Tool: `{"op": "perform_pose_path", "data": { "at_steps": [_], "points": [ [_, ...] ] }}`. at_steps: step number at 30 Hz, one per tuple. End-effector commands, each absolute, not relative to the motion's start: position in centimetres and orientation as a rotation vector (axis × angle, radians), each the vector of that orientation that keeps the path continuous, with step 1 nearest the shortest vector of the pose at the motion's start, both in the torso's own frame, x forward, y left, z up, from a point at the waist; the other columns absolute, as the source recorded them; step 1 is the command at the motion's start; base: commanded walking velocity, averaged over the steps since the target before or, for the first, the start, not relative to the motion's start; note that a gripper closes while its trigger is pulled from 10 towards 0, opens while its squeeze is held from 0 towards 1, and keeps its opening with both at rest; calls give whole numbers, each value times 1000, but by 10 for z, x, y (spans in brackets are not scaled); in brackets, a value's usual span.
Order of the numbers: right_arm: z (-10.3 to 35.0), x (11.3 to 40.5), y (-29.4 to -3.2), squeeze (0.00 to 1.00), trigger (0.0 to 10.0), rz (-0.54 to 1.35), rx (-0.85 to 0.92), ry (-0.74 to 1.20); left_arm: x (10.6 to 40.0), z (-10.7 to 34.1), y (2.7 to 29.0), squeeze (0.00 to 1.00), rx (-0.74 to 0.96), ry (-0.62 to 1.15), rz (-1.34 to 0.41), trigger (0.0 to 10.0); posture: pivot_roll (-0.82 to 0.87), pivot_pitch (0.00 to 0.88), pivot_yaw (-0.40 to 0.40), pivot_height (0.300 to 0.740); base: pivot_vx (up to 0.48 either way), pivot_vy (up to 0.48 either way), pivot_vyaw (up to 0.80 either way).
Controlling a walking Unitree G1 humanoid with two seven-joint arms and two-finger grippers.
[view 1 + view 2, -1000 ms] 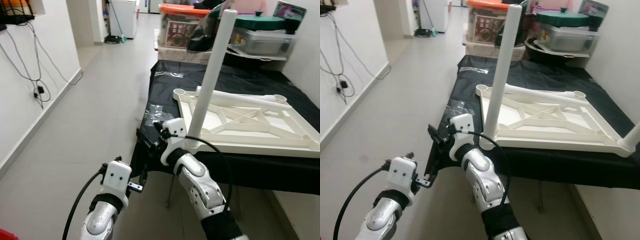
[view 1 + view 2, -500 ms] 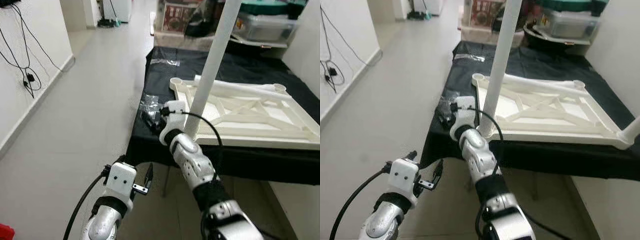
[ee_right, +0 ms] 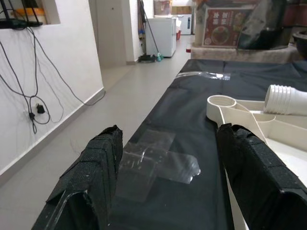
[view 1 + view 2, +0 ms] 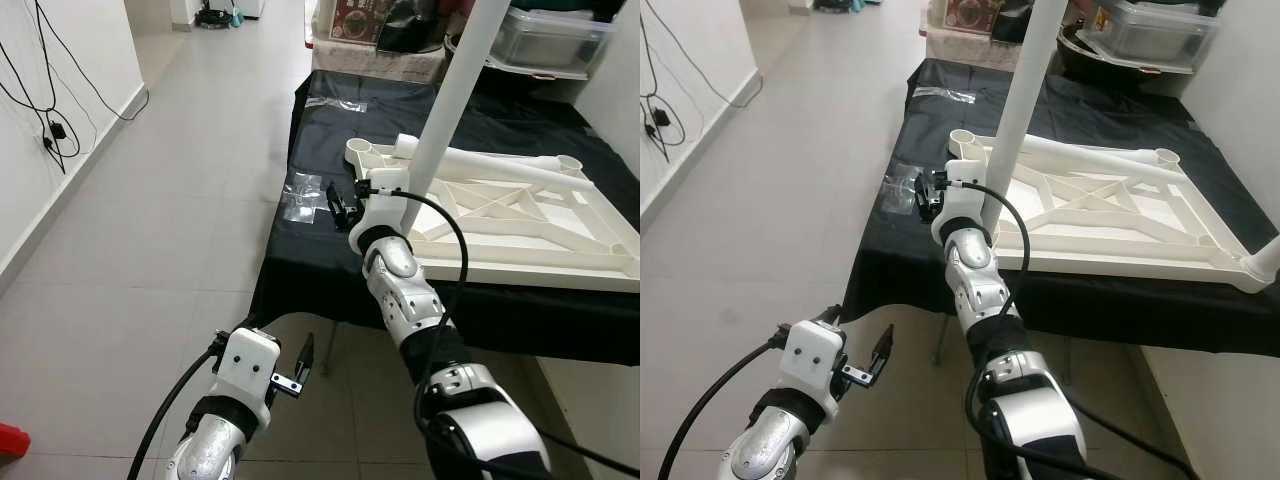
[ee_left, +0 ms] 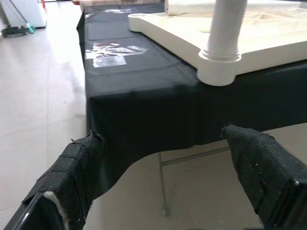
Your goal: Building children table
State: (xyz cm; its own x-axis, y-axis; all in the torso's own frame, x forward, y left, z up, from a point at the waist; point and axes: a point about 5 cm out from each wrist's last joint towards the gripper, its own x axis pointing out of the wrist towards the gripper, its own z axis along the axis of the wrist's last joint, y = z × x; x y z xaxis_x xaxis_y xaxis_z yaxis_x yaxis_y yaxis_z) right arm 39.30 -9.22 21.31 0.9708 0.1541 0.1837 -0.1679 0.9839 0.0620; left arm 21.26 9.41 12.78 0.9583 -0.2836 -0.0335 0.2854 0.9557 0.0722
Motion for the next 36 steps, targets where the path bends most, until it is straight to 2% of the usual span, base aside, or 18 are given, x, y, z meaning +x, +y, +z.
{"op": "perform_pose_path", "data": {
  "at_steps": [1,2,3,10,11,13,14,16,17,19,20,22,25,30,36],
  "points": [
    [211,396,-127,0,10000,72,85,-190,212,126,93,0,79,40,-303,10000,105,140,-119,740,0,0,0],
    [211,396,-127,0,10000,72,85,-190,212,126,93,0,79,40,-303,10000,105,140,-119,740,0,0,0],
    [210,397,-142,0,10000,36,72,-196,212,126,93,0,82,42,-303,10000,102,145,-114,740,0,0,0],
    [209,396,-160,0,10000,7,69,-200,212,127,93,0,85,43,-303,10000,105,146,-115,740,0,0,0],
    [208,396,-173,0,10000,-23,59,-202,212,127,93,0,85,44,-302,10000,105,148,-114,740,0,0,0],
    [208,396,-173,0,10000,-23,59,-202,212,127,93,0,85,44,-302,10000,105,148,-114,740,0,0,0],
    [206,393,-194,0,10000,-74,35,-201,213,127,94,0,86,45,-302,10000,100,150,-109,740,0,0,0],
    [206,393,-194,0,10000,-74,35,-201,213,127,94,0,86,45,-302,10000,100,150,-109,740,0,0,0],
    [206,391,-213,0,10000,-116,16,-201,214,127,94,0,87,46,-302,10000,98,149,-105,740,0,0,0],
    [206,391,-213,0,10000,-116,16,-201,214,127,94,0,87,46,-302,10000,98,149,-105,740,0,0,0],
    [206,388,-232,0,10000,-148,3,-201,214,127,94,0,88,46,-303,10000,100,148,-107,740,0,0,0],
    [206,388,-232,0,10000,-148,3,-201,214,127,94,0,88,46,-303,10000,100,148,-107,740,0,0,0],
    [212,380,-273,0,10000,-127,-27,-184,216,127,95,0,94,45,-300,10000,96,145,-106,740,0,0,0],
    [218,378,-291,0,10000,-120,-91,-160,218,127,95,0,101,44,-301,10000,94,139,-107,740,0,0,0],
    [220,380,-289,0,10000,-123,-84,-175,219,127,95,0,105,44,-299,10000,98,135,-106,740,0,0,0]
  ]
}}
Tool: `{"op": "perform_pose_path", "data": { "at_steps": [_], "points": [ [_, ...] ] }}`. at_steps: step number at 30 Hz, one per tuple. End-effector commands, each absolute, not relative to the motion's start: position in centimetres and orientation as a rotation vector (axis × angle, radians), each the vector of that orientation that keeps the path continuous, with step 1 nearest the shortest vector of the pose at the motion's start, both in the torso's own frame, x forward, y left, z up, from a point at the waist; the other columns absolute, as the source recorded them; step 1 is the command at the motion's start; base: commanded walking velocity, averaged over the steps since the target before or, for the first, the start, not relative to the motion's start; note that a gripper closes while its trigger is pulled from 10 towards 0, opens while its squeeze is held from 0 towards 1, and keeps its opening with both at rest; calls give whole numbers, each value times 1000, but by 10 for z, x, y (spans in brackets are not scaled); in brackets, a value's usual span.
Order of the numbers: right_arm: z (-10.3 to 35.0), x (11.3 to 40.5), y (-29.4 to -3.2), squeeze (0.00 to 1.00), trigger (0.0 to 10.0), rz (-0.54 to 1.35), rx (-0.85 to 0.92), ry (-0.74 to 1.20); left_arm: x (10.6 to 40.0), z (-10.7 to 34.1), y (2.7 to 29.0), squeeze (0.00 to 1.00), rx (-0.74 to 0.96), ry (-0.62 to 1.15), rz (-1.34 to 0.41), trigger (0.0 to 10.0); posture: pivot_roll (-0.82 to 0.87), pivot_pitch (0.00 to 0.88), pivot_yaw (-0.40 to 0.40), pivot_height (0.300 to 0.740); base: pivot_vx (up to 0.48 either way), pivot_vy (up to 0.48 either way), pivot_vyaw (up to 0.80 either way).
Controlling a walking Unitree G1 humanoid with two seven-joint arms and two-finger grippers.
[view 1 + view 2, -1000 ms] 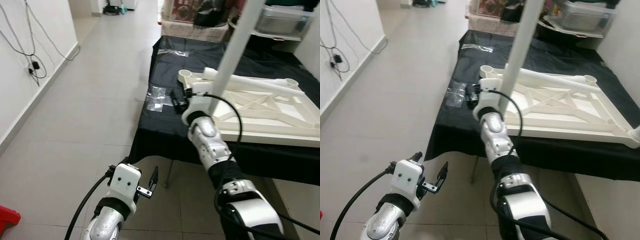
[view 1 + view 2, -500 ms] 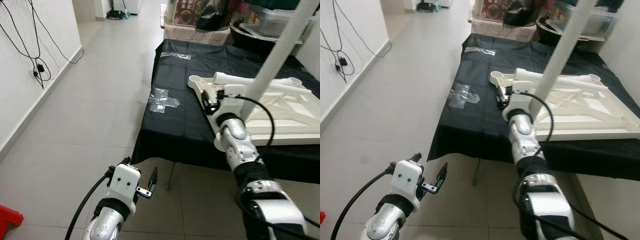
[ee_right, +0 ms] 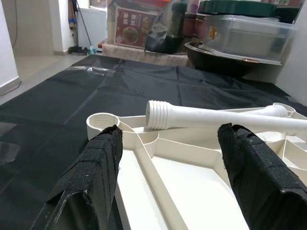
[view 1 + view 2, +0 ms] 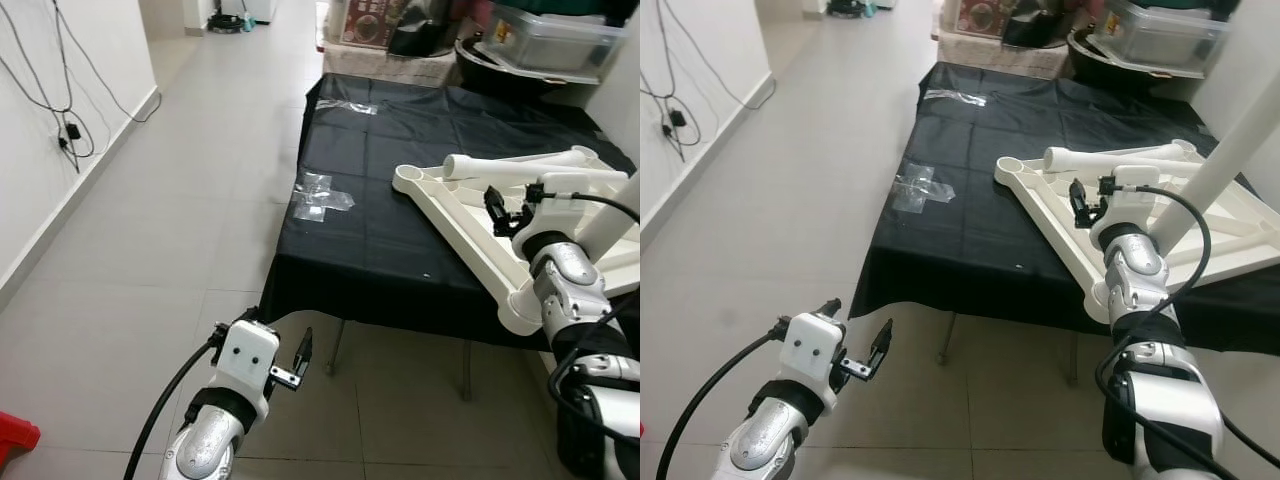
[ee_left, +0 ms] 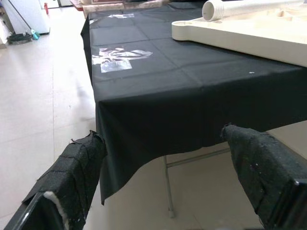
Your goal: Building children table
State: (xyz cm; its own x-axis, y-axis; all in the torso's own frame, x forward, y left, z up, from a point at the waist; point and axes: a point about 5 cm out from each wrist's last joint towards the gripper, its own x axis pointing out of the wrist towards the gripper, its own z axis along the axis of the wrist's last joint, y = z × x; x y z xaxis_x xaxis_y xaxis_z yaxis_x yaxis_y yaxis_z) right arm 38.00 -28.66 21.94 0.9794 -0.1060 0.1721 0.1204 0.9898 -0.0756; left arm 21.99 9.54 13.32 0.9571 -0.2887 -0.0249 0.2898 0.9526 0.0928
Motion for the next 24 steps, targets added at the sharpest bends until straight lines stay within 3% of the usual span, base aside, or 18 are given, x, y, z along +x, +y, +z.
{"op": "perform_pose_path", "data": {
  "at_steps": [1,5,6,8,9,13,20,24],
  "points": [
    [220,380,-289,0,10000,-123,-84,-175,219,127,95,0,105,44,-299,10000,98,135,-106,740,0,0,0],
    [215,388,-242,0,10000,45,-26,-219,221,127,97,0,111,41,-293,10000,98,129,-107,740,0,0,0],
    [215,388,-242,0,10000,45,-26,-219,221,127,97,0,111,41,-293,10000,98,129,-107,740,0,0,0],
    [207,385,-212,0,10000,176,-8,-235,221,127,97,0,114,39,-289,10000,95,126,-106,740,0,0,0],
    [207,385,-212,0,10000,176,-8,-235,221,127,97,0,114,39,-289,10000,95,126,-106,740,0,0,0],
    [185,362,-168,0,10000,272,21,-248,223,127,99,0,118,33,-279,10000,89,118,-102,740,0,0,0],
    [157,332,-151,0,10000,210,48,-203,225,126,102,0,126,32,-268,10000,77,109,-99,740,0,0,0],
    [126,286,-133,0,10000,197,45,-112,227,125,101,0,119,29,-277,10000,73,101,-96,740,0,0,0]
  ]
}}
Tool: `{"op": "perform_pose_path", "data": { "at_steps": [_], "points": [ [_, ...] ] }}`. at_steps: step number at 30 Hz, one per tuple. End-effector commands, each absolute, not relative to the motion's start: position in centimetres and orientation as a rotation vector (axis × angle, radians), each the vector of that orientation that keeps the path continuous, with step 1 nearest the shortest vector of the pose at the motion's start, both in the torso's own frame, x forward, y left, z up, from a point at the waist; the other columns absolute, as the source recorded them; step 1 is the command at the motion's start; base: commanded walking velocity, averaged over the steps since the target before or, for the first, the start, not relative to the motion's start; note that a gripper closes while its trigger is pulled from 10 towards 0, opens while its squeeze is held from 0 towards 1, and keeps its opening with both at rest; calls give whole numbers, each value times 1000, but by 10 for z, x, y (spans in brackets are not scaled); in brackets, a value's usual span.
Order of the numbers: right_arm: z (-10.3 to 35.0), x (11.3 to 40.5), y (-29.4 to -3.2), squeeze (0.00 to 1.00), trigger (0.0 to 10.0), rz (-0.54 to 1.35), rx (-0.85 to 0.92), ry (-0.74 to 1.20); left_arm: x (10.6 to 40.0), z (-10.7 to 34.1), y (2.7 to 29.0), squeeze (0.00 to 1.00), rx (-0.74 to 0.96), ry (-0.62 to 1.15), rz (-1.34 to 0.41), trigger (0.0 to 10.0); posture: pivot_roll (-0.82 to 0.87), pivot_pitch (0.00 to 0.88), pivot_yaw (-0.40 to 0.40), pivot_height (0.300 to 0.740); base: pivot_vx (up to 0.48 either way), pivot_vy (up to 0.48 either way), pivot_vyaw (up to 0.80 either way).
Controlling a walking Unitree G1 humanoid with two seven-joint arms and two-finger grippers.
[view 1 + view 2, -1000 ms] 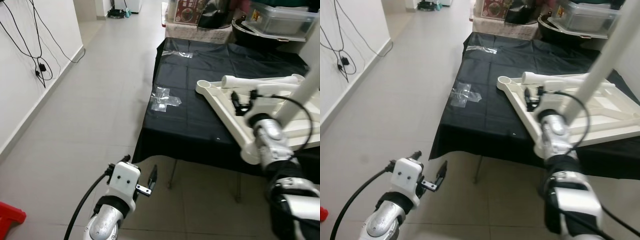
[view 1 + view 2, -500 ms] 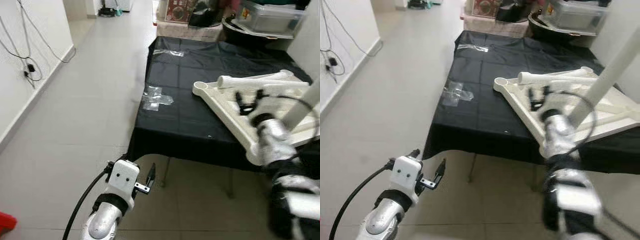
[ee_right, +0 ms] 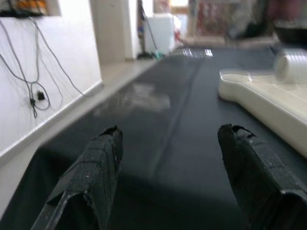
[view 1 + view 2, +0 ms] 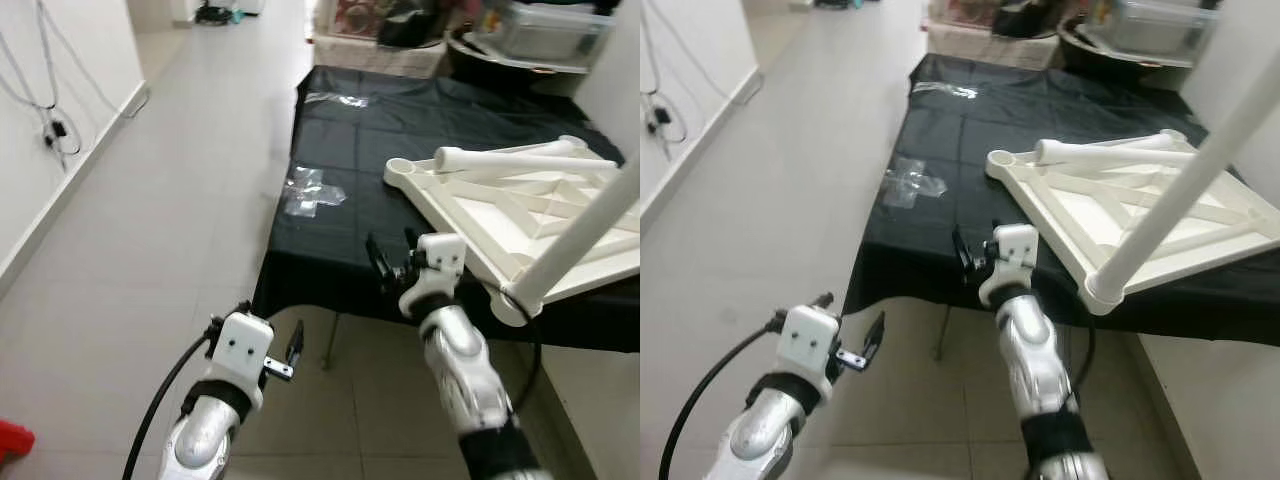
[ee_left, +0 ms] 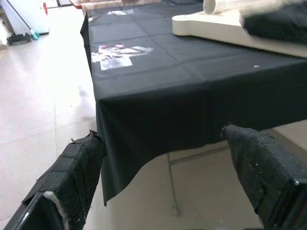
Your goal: Building children table
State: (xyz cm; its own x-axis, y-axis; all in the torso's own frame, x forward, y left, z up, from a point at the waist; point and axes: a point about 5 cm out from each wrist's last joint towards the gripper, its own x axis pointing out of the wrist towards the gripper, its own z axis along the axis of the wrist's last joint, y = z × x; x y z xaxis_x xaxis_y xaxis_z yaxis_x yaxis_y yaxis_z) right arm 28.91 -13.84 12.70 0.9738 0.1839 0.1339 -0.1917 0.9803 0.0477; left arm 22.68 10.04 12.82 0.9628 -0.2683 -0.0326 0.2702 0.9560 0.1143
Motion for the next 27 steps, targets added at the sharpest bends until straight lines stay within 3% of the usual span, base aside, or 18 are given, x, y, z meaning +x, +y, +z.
{"op": "perform_pose_path", "data": {
  "at_steps": [1,27],
  "points": [
    [125,282,-132,0,10000,195,45,-102,227,124,101,0,117,29,-277,10000,73,101,-96,740,0,0,0],
    [121,272,-121,0,10000,180,29,-24,230,115,102,0,126,43,-300,10000,76,59,-80,740,288,0,0]
  ]
}}
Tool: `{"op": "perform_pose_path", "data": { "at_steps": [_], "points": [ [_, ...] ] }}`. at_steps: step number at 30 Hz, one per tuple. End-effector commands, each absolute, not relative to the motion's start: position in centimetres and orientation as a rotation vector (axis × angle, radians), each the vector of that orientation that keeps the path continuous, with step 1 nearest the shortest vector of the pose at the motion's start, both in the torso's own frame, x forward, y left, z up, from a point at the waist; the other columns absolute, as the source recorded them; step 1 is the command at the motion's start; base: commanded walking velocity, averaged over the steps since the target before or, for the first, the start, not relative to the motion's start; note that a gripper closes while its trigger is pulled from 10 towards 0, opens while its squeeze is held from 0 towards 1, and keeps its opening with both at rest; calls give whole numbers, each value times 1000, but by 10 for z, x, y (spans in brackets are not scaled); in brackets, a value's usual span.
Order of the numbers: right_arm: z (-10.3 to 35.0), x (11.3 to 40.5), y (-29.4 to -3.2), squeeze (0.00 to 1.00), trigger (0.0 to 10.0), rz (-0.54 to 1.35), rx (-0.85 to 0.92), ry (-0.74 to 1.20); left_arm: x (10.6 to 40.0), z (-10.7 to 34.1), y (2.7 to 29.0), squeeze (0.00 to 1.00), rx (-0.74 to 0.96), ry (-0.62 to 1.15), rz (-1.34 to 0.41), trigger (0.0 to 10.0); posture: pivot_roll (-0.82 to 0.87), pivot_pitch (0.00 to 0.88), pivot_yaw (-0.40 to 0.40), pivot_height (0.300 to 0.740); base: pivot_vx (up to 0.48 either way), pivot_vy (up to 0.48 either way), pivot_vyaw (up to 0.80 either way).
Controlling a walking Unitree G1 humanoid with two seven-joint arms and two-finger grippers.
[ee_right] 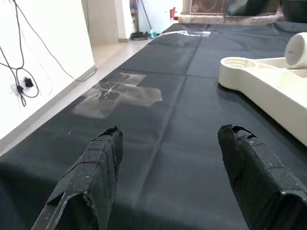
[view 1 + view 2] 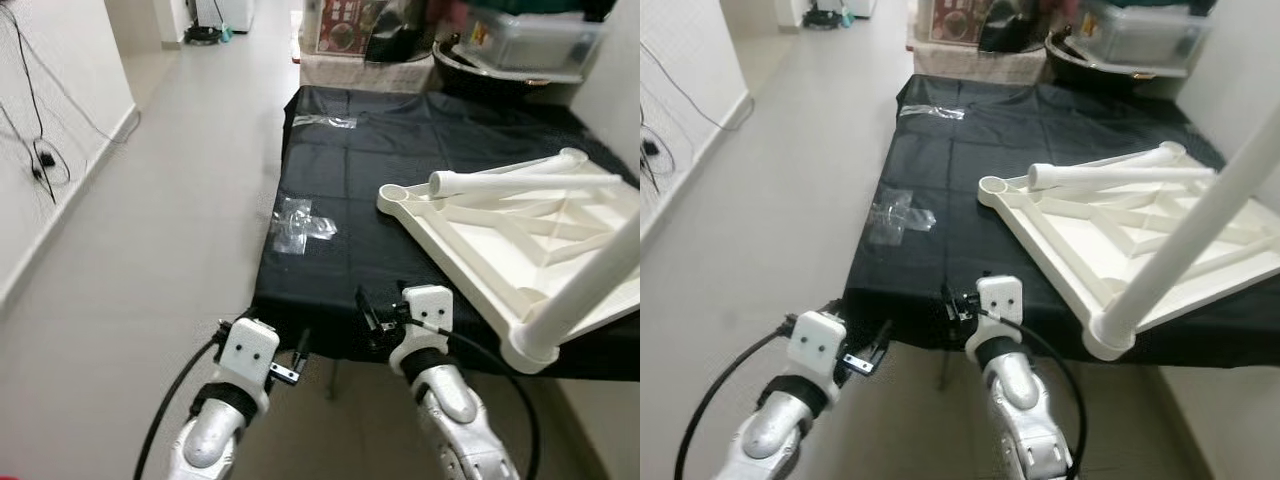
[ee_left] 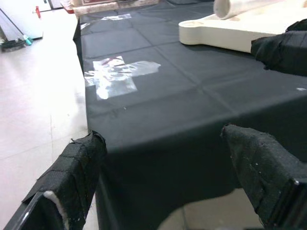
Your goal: Building children table
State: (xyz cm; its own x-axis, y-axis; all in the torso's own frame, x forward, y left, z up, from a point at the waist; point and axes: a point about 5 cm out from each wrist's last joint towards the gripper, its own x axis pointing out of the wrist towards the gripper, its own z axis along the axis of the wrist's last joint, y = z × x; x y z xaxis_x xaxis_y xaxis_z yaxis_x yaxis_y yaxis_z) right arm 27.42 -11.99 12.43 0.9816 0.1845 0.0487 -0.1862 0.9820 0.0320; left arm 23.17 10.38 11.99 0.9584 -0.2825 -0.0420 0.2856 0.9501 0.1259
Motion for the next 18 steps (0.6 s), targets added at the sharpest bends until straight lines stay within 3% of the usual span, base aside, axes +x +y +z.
{"op": "perform_pose_path", "data": {
  "at_steps": [1,18],
  "points": [
    [121,272,-121,0,10000,180,30,-22,230,114,102,0,126,43,-300,10000,77,59,-80,740,315,0,0],
    [122,273,-121,0,10000,187,29,-9,230,114,101,0,124,42,-304,10000,79,69,-80,740,311,0,0]
  ]
}}
